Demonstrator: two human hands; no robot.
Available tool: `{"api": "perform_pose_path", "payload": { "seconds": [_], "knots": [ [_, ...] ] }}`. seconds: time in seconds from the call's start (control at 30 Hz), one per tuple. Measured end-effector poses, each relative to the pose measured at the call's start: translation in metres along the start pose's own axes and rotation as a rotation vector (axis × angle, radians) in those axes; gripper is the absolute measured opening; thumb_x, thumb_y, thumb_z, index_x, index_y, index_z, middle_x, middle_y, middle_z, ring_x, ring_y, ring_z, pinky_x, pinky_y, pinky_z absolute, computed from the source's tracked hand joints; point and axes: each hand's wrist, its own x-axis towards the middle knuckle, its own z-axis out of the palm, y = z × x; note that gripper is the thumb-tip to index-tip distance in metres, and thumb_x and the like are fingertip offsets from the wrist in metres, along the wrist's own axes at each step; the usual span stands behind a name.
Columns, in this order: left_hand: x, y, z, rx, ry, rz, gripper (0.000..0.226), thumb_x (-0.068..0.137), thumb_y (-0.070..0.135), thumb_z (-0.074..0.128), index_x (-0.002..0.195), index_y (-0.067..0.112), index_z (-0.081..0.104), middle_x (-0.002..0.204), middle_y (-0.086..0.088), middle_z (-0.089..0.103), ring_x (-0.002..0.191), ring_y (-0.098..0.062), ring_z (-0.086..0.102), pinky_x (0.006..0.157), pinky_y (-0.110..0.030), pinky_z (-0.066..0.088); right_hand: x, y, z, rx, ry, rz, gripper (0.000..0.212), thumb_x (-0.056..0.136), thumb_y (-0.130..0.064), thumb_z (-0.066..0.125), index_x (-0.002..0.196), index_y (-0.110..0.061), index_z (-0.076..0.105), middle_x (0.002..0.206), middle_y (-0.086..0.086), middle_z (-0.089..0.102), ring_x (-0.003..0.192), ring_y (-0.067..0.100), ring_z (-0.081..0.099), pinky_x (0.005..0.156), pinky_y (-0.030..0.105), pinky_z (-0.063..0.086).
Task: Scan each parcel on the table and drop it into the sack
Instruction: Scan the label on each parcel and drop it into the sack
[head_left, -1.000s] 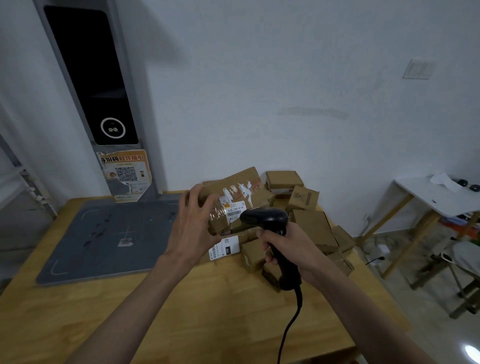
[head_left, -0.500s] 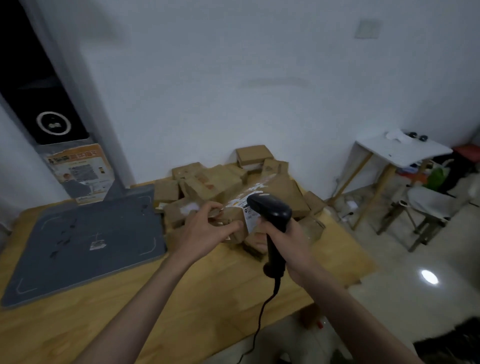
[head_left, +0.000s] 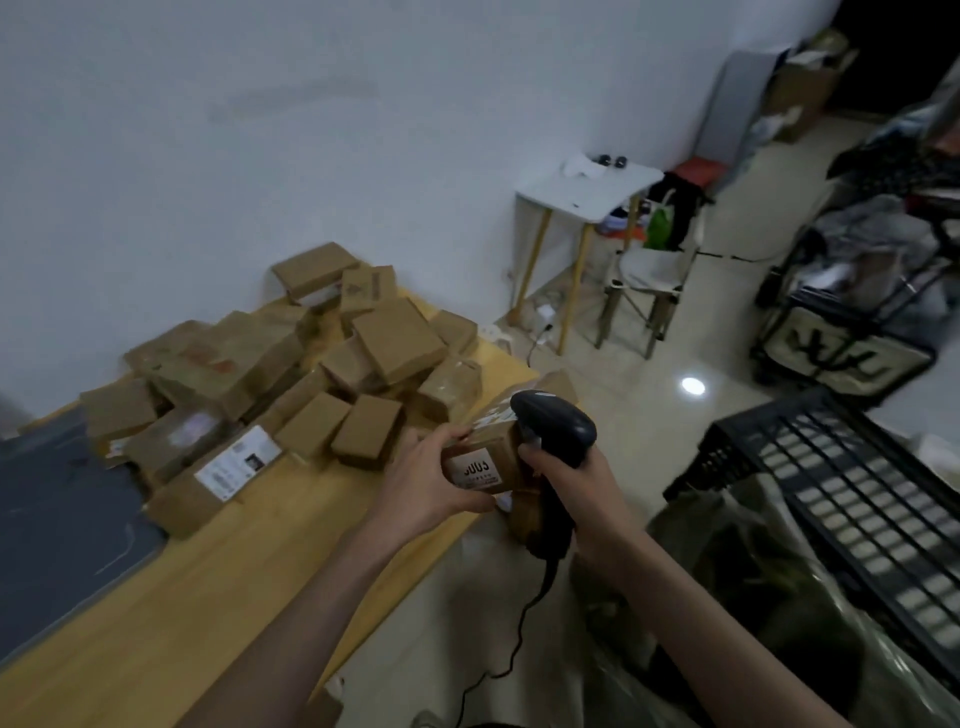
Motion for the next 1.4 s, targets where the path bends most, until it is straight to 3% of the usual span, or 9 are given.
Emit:
{"api": "perform_pose_path", "payload": {
  "seconds": [0.17,0.4,0.57,0.7,0.83,0.93,1.03,1.17,1.4],
  "knots": [
    [-0.003,0.03,0.055,0.086,-0.111,-0.001,0.079,0.058,0.043,0.088,0.128,0.044,0.051,0.111,0.005,0.044,0.105,-0.018,0.049,0.072,-0.023,0.038,-0.017,0.01,-0.068,0.013,0.072,0.124,0.031,0.095,-0.013,0.067,0.125,-0.015,0.063,0.107,0.013,0.075,0.089,0.024,0.076,0.072,0.038,0.064],
    [-0.024,0.066,0.145,0.132,-0.275,-0.016,0.075,0.06,0.043,0.086,0.128,0.04,0.054,0.111,0.004,0.042,0.097,-0.011,0.045,0.072,-0.024,0.036,-0.059,0.042,-0.159,0.038,0.181,0.308,0.02,0.096,-0.017,0.067,0.115,-0.016,0.068,0.1,0.013,0.077,0.086,0.028,0.076,0.074,0.039,0.063],
    [-0.041,0.081,0.21,0.112,-0.378,-0.019,0.076,0.049,0.059,0.079,0.121,0.041,0.061,0.109,0.009,0.059,0.095,-0.007,0.056,0.063,-0.019,0.038,-0.086,0.065,-0.216,0.062,0.259,0.427,0.017,0.095,-0.012,0.066,0.111,-0.008,0.069,0.099,0.021,0.076,0.084,0.034,0.075,0.08,0.047,0.062],
    [-0.046,0.09,0.257,0.123,-0.464,0.008,0.068,0.053,0.058,0.079,0.116,0.034,0.067,0.102,0.01,0.064,0.087,-0.005,0.058,0.058,-0.018,0.04,-0.098,0.09,-0.259,0.088,0.331,0.487,0.017,0.096,-0.008,0.064,0.113,-0.007,0.067,0.101,0.021,0.076,0.087,0.034,0.076,0.079,0.047,0.063],
    [-0.039,0.094,0.303,0.184,-0.558,0.008,0.066,0.057,0.054,0.082,0.118,0.034,0.066,0.105,0.006,0.065,0.093,-0.011,0.059,0.066,-0.026,0.045,-0.099,0.119,-0.296,0.073,0.378,0.567,0.021,0.093,-0.007,0.066,0.114,-0.003,0.067,0.101,0.023,0.075,0.094,0.037,0.074,0.091,0.056,0.058],
    [-0.028,0.092,0.335,0.225,-0.619,0.004,0.073,0.053,0.057,0.079,0.12,0.036,0.064,0.108,0.004,0.058,0.102,-0.016,0.059,0.077,-0.032,0.053,-0.094,0.138,-0.316,0.072,0.402,0.604,0.022,0.094,-0.007,0.066,0.115,-0.003,0.066,0.108,0.023,0.073,0.098,0.036,0.074,0.09,0.058,0.057],
    [-0.013,0.091,0.365,0.289,-0.668,0.014,0.073,0.06,0.051,0.081,0.127,0.034,0.057,0.113,0.0,0.047,0.11,-0.023,0.051,0.088,-0.036,0.05,-0.084,0.155,-0.333,0.084,0.42,0.623,0.024,0.095,-0.009,0.066,0.119,-0.004,0.065,0.112,0.023,0.072,0.099,0.036,0.073,0.088,0.056,0.059],
    [0.009,0.089,0.401,0.371,-0.712,0.056,0.076,0.064,0.047,0.082,0.131,0.027,0.05,0.117,-0.005,0.045,0.112,-0.029,0.052,0.091,-0.038,0.045,-0.062,0.174,-0.351,0.081,0.439,0.674,0.022,0.096,-0.012,0.066,0.117,-0.005,0.063,0.109,0.019,0.072,0.098,0.036,0.072,0.082,0.051,0.062],
    [0.031,0.079,0.437,0.424,-0.754,0.048,0.074,0.068,0.034,0.084,0.13,0.022,0.046,0.121,-0.009,0.05,0.112,-0.033,0.055,0.087,-0.042,0.05,-0.036,0.206,-0.371,0.053,0.399,0.809,0.011,0.096,-0.016,0.066,0.105,-0.01,0.063,0.11,0.02,0.07,0.105,0.04,0.069,0.085,0.053,0.06]
  ]
}}
